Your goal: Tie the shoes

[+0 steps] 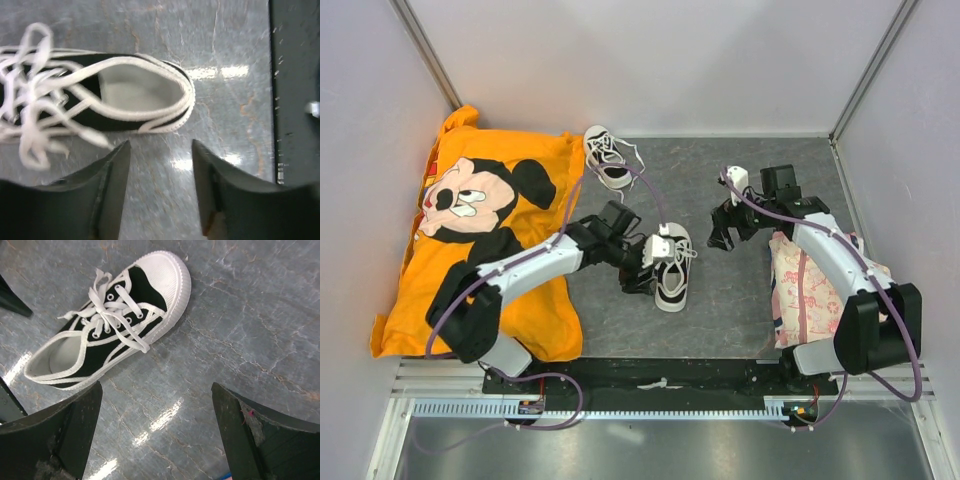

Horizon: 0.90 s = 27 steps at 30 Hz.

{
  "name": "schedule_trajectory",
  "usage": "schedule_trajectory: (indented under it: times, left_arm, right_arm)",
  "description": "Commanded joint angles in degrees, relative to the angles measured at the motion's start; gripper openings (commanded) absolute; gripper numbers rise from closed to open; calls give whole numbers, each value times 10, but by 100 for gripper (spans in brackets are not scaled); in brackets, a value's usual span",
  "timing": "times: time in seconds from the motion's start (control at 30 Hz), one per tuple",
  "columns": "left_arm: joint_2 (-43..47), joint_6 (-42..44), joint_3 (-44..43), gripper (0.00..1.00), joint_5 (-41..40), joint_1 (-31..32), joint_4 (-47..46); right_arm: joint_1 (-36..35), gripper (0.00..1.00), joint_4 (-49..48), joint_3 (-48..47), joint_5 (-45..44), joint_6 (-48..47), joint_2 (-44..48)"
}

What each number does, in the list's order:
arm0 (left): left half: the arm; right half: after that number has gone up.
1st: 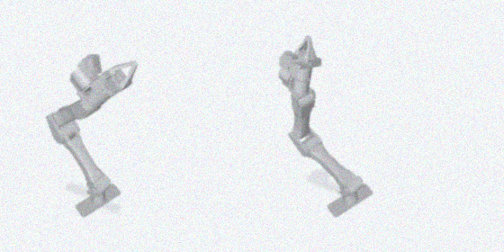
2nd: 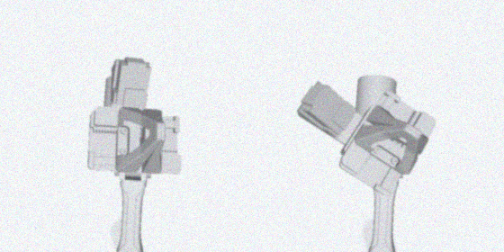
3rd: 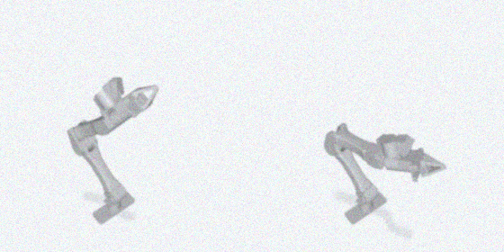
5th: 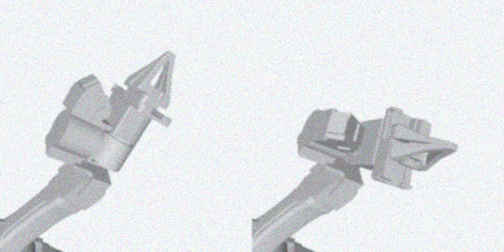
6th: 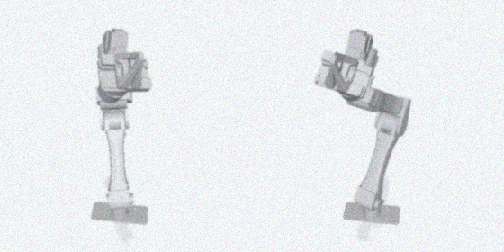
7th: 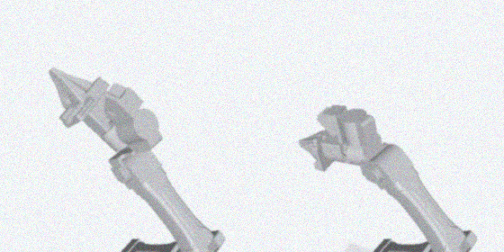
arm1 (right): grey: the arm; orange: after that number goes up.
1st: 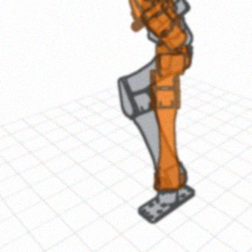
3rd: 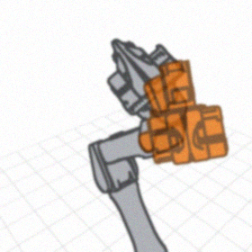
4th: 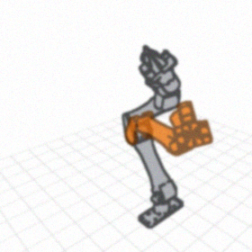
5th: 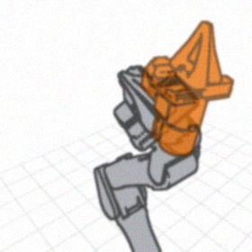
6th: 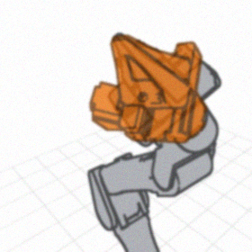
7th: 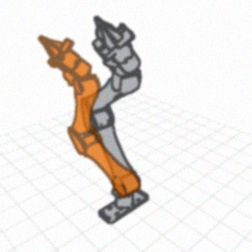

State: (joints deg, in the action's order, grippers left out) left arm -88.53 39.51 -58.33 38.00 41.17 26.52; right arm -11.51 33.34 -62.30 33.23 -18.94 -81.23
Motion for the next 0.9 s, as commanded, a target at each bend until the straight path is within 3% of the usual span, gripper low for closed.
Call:
schedule_trajectory:
  times: [0.0, 0.07, 0.1, 0.2, 0.37, 0.5, 0.73, 0.87]
  left_arm:
    - [81, -155, -58, 88, 38, -63, 36]
    - [71, -194, -111, 90, 79, -114, 70]
    - [44, -228, -180, 98, 92, -131, 115]
    - [-21, -271, -312, 99, 105, -191, 199]
    - [-65, -341, -404, 99, -33, -241, 254]
    - [-33, -339, -339, 99, -86, -244, 266]
    - [82, -373, -78, 99, -167, -244, 148]
    - [125, -382, -28, 99, -187, -243, 100]
  right_arm:
    - [4, 98, -24, -15, -24, 48, 42]
    - [7, 98, -26, -26, -40, 72, 42]
    - [8, 98, -26, -43, -51, 86, 39]
    - [10, 98, -28, -64, -71, 151, 47]
    - [10, 98, -25, -42, -142, 210, 68]
    - [10, 98, -22, 9, -128, 210, 84]
    - [5, 98, -26, 89, -147, 194, 123]
    - [1, 98, -11, 97, -180, 150, 154]
